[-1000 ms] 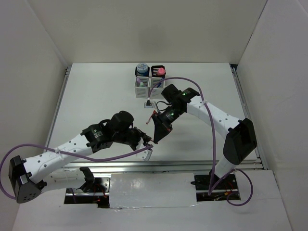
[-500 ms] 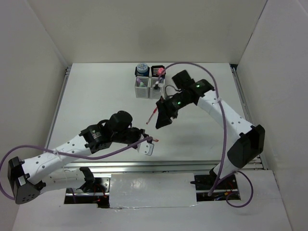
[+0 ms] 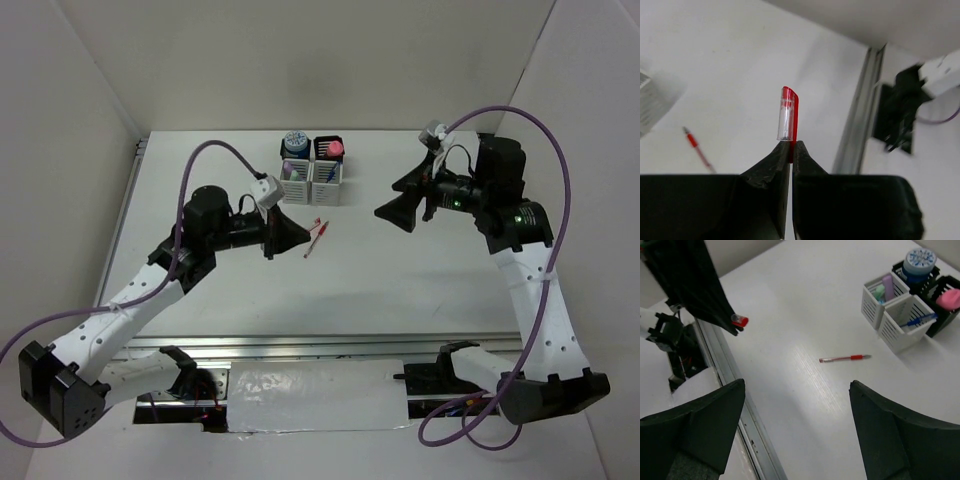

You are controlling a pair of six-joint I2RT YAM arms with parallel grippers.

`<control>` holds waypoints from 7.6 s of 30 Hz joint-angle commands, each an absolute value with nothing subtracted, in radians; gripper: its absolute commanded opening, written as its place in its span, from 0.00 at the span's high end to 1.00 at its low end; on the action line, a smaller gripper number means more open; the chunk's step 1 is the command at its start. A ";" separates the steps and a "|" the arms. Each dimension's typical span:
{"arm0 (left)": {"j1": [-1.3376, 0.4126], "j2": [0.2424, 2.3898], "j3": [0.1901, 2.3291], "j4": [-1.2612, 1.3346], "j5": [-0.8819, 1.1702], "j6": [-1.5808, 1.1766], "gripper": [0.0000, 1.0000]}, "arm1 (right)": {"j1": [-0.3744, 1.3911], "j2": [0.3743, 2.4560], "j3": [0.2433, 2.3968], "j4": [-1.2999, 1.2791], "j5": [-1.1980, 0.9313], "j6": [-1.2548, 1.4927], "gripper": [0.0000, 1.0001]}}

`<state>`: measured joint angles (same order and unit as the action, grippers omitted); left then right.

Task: Sort the stationery into containers
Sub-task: Pick up the pen cap from the center of the board, then pick up the pen from the storage box, then close the pen cap on the pen.

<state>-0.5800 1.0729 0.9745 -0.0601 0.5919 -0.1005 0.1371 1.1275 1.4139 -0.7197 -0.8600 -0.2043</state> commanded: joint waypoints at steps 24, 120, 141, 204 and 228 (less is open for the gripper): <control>-0.575 1.198 1.020 0.262 0.430 -0.715 1.00 | 0.330 1.325 1.236 0.078 -0.885 0.819 0.29; -0.574 2.193 1.740 -0.548 0.111 -0.064 0.48 | -0.144 1.104 1.034 -0.445 -0.706 0.195 1.00; -0.577 2.048 1.505 -0.618 0.231 -0.051 1.00 | 0.024 1.080 1.086 -0.457 -0.681 0.183 1.00; -0.627 1.310 1.308 -0.068 0.873 -0.400 1.00 | 0.250 1.121 1.143 0.149 -1.124 0.644 1.00; -0.546 1.440 1.265 0.426 0.925 -0.851 1.00 | 0.357 1.242 1.071 -0.015 -1.083 0.528 1.00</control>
